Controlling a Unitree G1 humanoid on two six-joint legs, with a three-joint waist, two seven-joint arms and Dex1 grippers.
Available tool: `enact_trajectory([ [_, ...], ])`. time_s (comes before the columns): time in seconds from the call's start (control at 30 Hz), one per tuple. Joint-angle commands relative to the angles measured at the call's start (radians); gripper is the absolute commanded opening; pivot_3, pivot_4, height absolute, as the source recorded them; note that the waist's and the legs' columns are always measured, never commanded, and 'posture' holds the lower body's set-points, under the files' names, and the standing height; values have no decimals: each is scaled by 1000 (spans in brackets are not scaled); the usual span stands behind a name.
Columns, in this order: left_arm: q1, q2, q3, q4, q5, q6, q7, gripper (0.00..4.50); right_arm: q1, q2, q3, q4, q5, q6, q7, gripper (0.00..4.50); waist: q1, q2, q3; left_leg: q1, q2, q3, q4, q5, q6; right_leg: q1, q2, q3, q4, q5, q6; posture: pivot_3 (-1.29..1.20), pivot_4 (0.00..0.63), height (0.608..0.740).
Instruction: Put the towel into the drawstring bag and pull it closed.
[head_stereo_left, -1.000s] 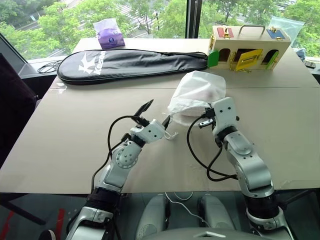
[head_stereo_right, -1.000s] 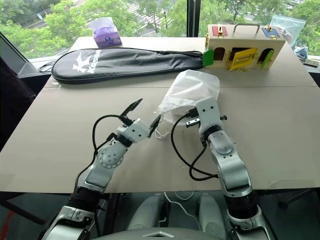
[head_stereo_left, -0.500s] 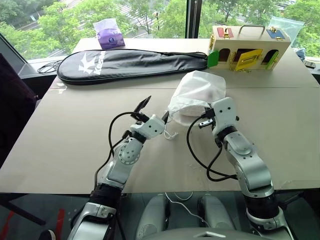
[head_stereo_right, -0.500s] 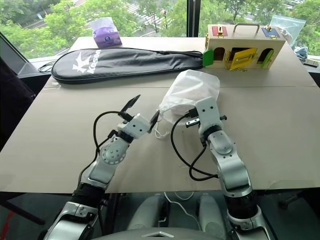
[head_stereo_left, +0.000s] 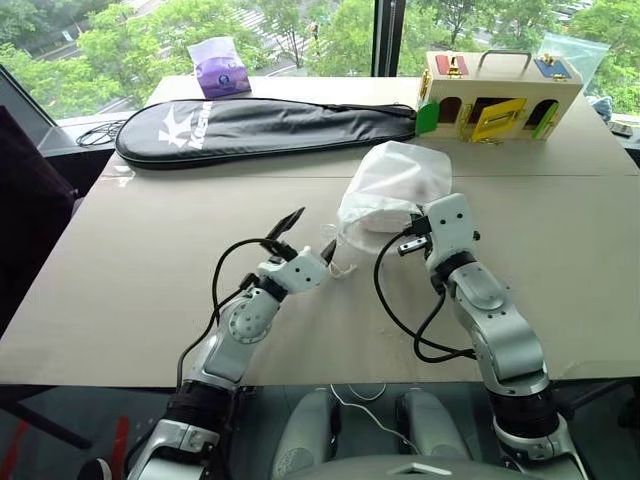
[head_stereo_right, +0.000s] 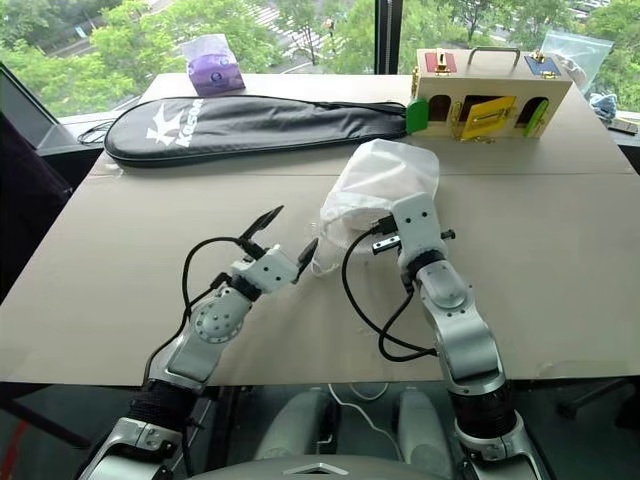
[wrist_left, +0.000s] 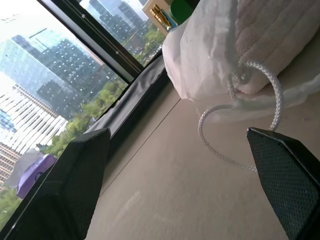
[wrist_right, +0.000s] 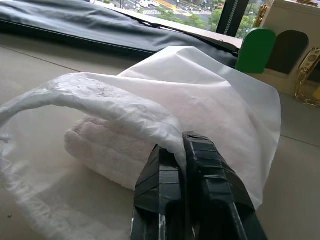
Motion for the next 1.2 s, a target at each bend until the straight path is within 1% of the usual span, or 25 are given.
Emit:
enact_trajectory([
  [0.03, 5, -2, -2, -54, 1, -22, 1, 4500, -9, 1, -4, -49, -1, -19, 0, 32, 0, 0, 0, 0, 0, 0, 0, 0, 0, 0, 0, 0, 0, 0, 0, 0, 150, 740],
  [0.23, -35, -26, 2, -42, -8, -25, 9, 4500, -7, 1, 0, -51, -3, -19, 1, 32, 0, 0, 0, 0, 0, 0, 0, 0, 0, 0, 0, 0, 0, 0, 0, 0, 150, 740],
  [0.7, -67, -47, -6, -11, -10, -6, -3, 4500, -10, 1, 1, -47, -7, -22, 2, 32, 0, 0, 0, 0, 0, 0, 0, 0, 0, 0, 0, 0, 0, 0, 0, 0, 150, 740],
  [1.2, -67, -90, 56, -20, 17, 102, 111, 4500, -10, -5, -4, -42, -9, -21, 4, 32, 0, 0, 0, 0, 0, 0, 0, 0, 0, 0, 0, 0, 0, 0, 0, 0, 150, 740],
])
